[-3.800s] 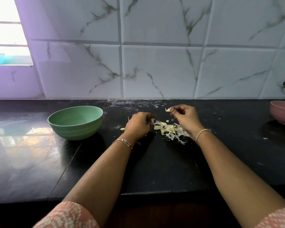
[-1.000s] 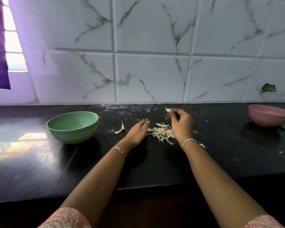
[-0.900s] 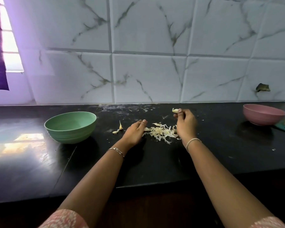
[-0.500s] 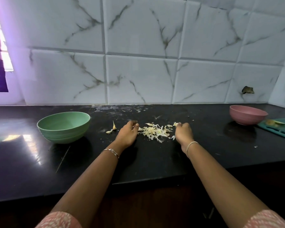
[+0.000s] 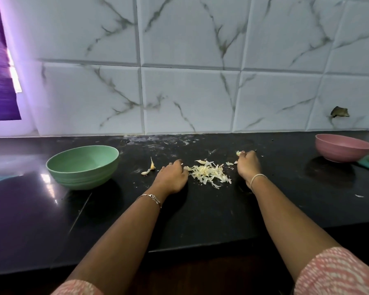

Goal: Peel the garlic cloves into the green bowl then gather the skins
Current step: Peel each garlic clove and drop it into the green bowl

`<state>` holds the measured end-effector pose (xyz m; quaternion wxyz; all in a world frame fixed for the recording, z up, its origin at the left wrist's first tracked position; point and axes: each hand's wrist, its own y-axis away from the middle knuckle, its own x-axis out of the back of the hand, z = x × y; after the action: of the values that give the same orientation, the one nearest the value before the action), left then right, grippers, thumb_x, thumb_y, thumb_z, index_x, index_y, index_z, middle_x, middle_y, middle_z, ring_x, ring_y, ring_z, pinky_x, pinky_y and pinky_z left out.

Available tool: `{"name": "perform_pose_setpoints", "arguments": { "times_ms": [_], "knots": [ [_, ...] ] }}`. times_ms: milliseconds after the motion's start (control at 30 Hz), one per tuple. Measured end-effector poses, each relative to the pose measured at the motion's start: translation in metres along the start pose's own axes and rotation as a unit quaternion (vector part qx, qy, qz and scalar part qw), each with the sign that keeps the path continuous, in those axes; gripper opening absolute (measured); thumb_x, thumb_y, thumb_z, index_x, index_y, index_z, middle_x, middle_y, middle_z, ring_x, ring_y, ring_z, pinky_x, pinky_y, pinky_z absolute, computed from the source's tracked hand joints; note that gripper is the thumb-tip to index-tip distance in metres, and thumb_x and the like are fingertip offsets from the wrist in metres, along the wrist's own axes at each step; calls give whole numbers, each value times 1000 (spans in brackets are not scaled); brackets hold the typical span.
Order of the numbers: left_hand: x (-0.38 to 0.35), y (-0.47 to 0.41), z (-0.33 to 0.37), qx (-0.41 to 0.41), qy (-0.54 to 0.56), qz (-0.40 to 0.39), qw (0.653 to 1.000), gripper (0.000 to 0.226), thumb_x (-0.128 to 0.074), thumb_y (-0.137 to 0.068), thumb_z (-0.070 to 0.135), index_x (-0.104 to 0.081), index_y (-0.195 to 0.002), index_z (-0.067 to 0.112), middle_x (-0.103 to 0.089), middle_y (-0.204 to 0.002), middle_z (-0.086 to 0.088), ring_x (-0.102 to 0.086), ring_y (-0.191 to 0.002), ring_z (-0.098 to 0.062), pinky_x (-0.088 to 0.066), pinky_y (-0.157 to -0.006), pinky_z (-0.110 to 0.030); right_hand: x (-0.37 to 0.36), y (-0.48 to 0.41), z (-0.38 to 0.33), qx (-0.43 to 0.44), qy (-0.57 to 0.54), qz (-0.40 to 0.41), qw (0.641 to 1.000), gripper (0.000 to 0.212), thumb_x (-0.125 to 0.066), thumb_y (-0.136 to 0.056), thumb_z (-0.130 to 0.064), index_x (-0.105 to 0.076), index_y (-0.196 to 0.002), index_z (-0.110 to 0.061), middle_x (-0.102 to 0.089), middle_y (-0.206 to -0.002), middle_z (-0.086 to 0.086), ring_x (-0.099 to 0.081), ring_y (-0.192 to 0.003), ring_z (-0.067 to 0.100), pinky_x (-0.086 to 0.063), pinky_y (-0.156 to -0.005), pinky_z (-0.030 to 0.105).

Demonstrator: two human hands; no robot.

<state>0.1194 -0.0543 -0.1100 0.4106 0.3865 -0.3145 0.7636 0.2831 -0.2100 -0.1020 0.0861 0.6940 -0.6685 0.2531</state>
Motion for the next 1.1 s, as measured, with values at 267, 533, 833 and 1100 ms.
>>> {"name": "perform_pose_setpoints", "arguments": {
  "times_ms": [267,533,833,1100],
  "knots": [
    [0,-12,-9,-33,193,-40,980,51,-34,-101,21,-24,-150,14,-48,-145,-1,-39,-138,-18,-25,-117,-39,-13,7,-12,10,-200,-150,968,29,-29,-107,-19,-41,-122,2,-63,-117,16,-65,-107,30,-47,-53,8],
    [5,-9,-7,-13,226,22,974,49,-31,-95,2,-34,-143,11,-55,-136,-7,-52,-122,-19,-44,-99,-35,-24,10,-23,50,-76,-215,972,29,-30,-107,-22,-45,-121,-1,-67,-120,7,-63,-95,17,-44,-80,31],
    [8,-9,-11,25,161,177,971,33,-39,-93,10,-55,-121,13,-67,-113,-4,-61,-100,-22,-49,-88,-34,-27,14,-32,54,-180,-225,956,28,-28,-108,-23,-47,-117,-4,-70,-108,13,-63,-106,18,-40,-93,28],
    [4,10,-1,55,-93,134,985,31,-39,-99,35,-61,-102,14,-66,-108,-6,-59,-104,-27,-40,-76,-34,-27,9,-18,38,-222,-81,971,18,-35,-105,-23,-50,-99,-16,-69,-80,-8,-66,-101,24,-46,-99,40]
  ]
}}
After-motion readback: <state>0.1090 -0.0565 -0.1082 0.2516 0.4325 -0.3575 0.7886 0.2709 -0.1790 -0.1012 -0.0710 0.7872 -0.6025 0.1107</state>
